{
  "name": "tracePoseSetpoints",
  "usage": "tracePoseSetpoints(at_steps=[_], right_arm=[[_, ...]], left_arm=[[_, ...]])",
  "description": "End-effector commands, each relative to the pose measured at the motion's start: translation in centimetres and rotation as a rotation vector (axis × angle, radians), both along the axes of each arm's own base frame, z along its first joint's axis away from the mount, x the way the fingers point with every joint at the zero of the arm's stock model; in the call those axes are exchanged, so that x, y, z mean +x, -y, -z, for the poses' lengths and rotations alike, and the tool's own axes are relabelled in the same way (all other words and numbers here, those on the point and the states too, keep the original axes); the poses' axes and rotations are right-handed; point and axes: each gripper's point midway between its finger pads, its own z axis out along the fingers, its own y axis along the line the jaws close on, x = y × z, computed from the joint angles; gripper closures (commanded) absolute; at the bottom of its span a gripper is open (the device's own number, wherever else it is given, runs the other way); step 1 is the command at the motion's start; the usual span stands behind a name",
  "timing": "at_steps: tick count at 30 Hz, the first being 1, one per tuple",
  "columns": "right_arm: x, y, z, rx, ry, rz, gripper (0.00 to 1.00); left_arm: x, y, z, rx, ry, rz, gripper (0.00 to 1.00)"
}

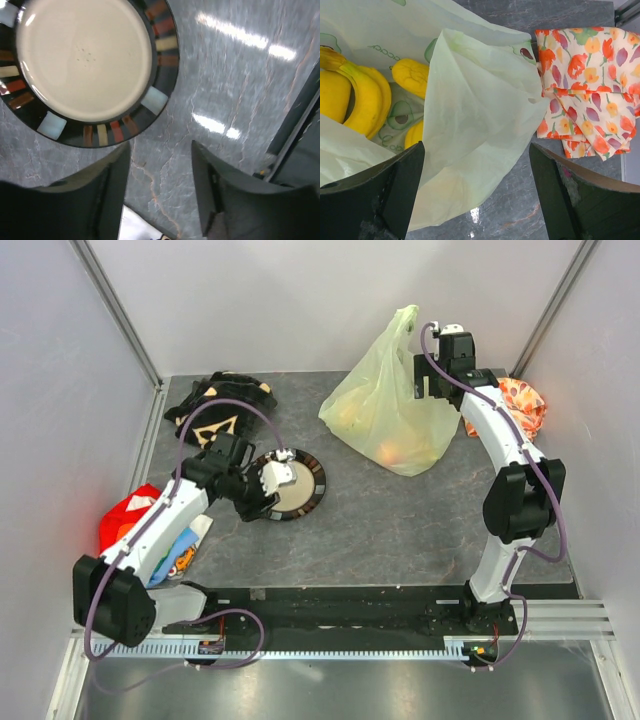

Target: Take the fake fruits out of the plastic bag

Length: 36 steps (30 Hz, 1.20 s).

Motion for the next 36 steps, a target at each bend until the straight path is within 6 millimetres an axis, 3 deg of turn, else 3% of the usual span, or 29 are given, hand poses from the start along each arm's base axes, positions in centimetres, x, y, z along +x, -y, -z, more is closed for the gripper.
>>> tracePoseSetpoints(at_steps=[1,2,4,5,10,13,20,21,25,28,31,33,36], right_arm=[[-1.0,-0.3,-2.1,0.016,0.034,-0.014,0.06],[-1.2,-0.2,-1.8,0.013,0.028,-0.014,0.06],[-1.6,-0.2,-1.8,0.01,0.025,-0.017,0.06],[-1.8,-0.2,-1.7,0.01,0.021,-0.019,0.06],[-2.3,-0.1,-1.9,0.012,0.021,-0.02,0.05],[-2.5,-0.3,-1.9,0.015,0.021,-0.026,0.05],[-3.6,-0.1,-1.6,0.017,0.003,-0.029,0.05],[-3.7,-0.2,-1.6,0.018,0.003,-0.031,0.05],[-4.2,-0.2,-1.2,0.019,-0.009,-0.034,0.05],[-4.5,-0.1,-0.9,0.019,-0.017,-0.035,0.05],[-4.7,-0.3,-0.9,0.024,-0.018,-0.042,0.05],[-4.9,-0.5,-0.8,0.031,-0.023,-0.048,0.05],[-5.1,-0.4,-0.7,0.032,-0.025,-0.051,0.05]], left_arm=[[0.3,-1.1,0.2,0.058,0.221,0.186,0.45],[-0.6,-1.3,1.5,0.054,0.214,0.19,0.44],[-0.4,-0.6,0.7,0.02,0.319,0.207,0.43],[-0.9,-0.8,1.9,0.026,0.323,0.213,0.43],[0.5,-0.2,2.9,0.065,0.521,0.222,0.5],[0.6,-0.4,4.1,0.085,0.548,0.217,0.57],[0.0,-0.1,7.0,0.104,0.556,0.257,0.58],[0.6,0.4,6.6,0.097,0.602,0.264,0.58],[0.9,0.1,9.2,0.175,0.597,0.289,0.59],[1.8,-0.1,10.2,0.211,0.614,0.284,0.68],[2.4,0.5,10.1,0.202,0.658,0.294,0.81],[2.3,1.0,9.9,0.197,0.67,0.305,0.96],[1.8,1.2,9.7,0.206,0.67,0.325,0.98]])
